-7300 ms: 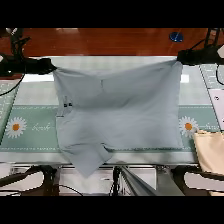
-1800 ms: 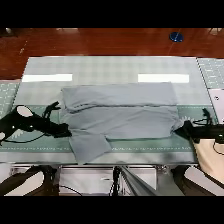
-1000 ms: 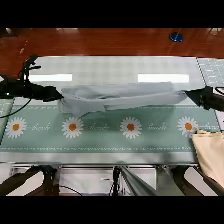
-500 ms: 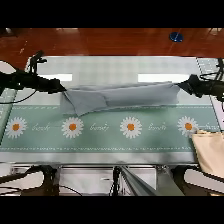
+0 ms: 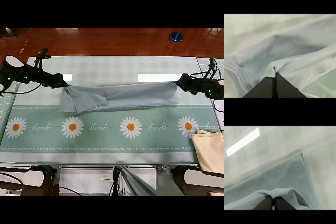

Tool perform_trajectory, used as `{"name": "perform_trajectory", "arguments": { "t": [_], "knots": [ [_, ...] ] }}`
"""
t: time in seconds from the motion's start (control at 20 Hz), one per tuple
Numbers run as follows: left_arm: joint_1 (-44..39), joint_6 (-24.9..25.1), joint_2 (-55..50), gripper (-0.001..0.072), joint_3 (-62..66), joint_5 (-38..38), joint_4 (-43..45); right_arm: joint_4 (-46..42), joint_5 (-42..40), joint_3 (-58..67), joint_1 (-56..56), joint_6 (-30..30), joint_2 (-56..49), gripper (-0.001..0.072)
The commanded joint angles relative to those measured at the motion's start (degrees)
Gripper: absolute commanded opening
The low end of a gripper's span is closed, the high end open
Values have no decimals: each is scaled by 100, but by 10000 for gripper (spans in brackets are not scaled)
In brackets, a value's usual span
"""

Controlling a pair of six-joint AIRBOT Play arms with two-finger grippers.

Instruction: Fold the shirts.

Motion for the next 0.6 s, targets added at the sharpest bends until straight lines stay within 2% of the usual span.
{"name": "perform_trajectory", "arguments": {
  "t": [0.0, 0.2, 0.35, 0.4, 0.45, 0.55],
  "knots": [
    [4, -24, -343, 17, 105, 44, 28, -46, -321, 9, 17, 0, -66, 32],
    [4, -61, -645, 17, 105, 146, 26, -31, -308, 9, 98, -2, -302, 32],
    [4, -63, -706, 22, 107, 505, 24, -92, -470, 9, 275, -149, -468, 33],
    [4, -63, -715, 73, 107, 623, 24, -192, -507, 9, 317, -146, -514, 33],
    [4, -63, -717, 219, 109, 726, 24, -293, -509, 9, 350, -144, -549, 33],
    [15, -59, -708, 576, 160, 833, 28, -407, -557, 9, 345, -144, -575, 58]
  ]
}}
